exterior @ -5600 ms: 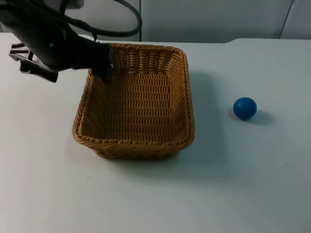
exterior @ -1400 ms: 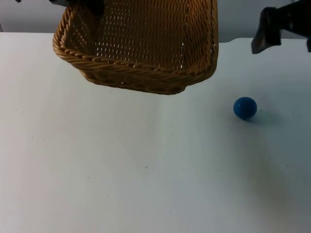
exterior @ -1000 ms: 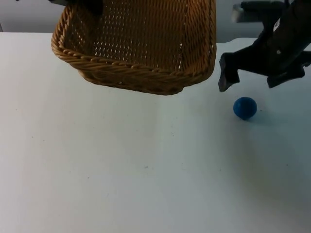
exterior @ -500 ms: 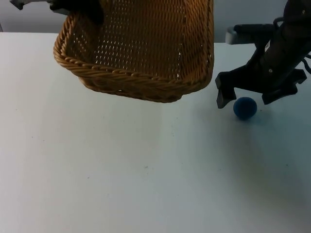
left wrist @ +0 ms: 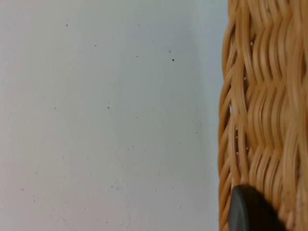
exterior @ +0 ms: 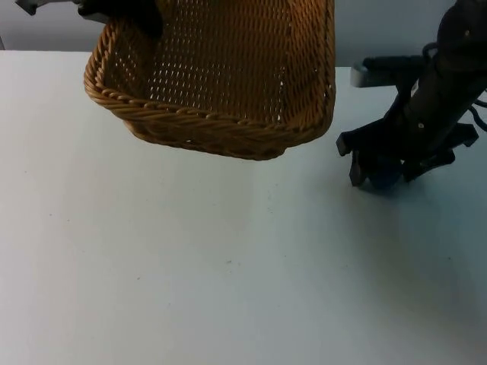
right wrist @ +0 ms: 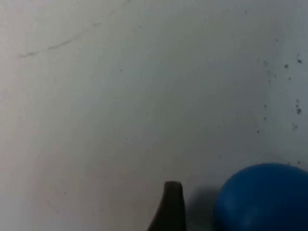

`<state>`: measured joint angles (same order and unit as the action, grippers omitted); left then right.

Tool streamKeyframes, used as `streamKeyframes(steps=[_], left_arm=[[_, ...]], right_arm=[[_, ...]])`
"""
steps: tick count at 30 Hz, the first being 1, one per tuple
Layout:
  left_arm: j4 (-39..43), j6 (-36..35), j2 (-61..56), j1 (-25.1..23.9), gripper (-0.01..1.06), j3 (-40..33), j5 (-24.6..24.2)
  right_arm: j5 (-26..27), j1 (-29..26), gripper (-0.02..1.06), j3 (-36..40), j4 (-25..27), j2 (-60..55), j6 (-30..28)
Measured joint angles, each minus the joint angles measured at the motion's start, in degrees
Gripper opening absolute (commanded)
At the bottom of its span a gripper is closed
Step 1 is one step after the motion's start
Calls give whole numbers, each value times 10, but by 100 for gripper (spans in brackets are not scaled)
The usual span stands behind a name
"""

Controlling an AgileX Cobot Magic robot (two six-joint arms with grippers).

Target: Pick up the basket with the left hand and place the ball into the basket with the right hand.

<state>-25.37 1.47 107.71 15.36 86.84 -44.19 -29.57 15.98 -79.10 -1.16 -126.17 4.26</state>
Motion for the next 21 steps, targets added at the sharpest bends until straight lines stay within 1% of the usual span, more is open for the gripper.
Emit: streamKeyframes(steps=[1, 2, 3, 4, 7, 8, 12, 18, 21], left_arm=[[0, 0, 0, 0, 0, 0, 0], [0, 0, 0, 0, 0, 0, 0], [0, 0, 0, 0, 0, 0, 0], [0, 0, 0, 0, 0, 0, 0], [0, 0, 0, 0, 0, 0, 0], [0, 0, 0, 0, 0, 0, 0], [0, 0, 0, 0, 0, 0, -2], [0, 0, 0, 0, 0, 0, -8], [0, 0, 0, 0, 0, 0, -9]], right_arm=[[0, 0, 66, 0, 1, -1, 0], [0, 0, 59, 0, 1, -1, 0], [2, 0, 59, 0, 1, -1, 0], [3, 0, 51, 0, 1, -1, 0], [6, 0, 14, 0, 1, -1, 9], [6, 0, 0, 0, 1, -1, 9], [7, 0, 0, 0, 0, -1, 27], [-7, 0, 0, 0, 0, 9, 30], [-18, 0, 0, 0, 0, 62, 30]])
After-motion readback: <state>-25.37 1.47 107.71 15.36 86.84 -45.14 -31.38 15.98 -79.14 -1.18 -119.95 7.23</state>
